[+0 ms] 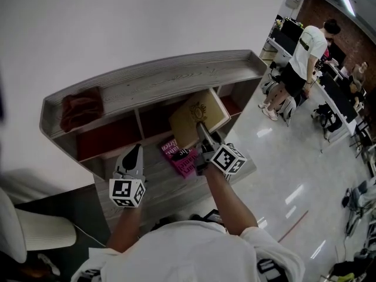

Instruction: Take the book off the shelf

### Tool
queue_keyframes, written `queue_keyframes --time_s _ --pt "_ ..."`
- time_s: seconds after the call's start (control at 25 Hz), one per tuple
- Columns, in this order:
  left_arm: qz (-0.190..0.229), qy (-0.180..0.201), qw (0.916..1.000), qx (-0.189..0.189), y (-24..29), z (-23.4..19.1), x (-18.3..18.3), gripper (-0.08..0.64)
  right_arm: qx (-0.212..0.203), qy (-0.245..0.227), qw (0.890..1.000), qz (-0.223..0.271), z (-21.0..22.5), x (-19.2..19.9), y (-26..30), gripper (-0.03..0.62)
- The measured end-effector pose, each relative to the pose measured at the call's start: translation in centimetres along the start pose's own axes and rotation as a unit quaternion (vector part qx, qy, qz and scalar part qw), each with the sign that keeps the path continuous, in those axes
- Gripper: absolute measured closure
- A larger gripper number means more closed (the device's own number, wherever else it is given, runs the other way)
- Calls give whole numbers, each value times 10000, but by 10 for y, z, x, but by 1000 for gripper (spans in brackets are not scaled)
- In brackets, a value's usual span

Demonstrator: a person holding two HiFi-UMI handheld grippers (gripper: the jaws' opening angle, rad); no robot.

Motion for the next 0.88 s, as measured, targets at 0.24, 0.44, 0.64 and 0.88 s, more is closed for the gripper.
queue_keyframes --time_s 0.24,0.44,0.64,0.88 --pt "-43 5 9999 -116 -11 16 2 546 -133 45 9999 -57 1 -6 -16 367" --pt "-143 71 9998 -156 -14 44 5 546 -384 -207 9990 -110 2 -19 -36 367" --pt "-160 60 9993 -335 -20 73 5 546 -694 -804 9942 -146 5 -39 -55 368" --pt "-135 159 9983 -539 -34 113 -2 546 -1041 -1579 9817 -211 5 -64 -84 368"
Point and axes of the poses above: the fingertips, and each gripper's own axes: y forward along the fingers, z to its right, x out of its underside, the point moved 5 cm from there along -y, backward along the fingers, and after that the axes turned 15 degrees about z, right-handed, at the moved point
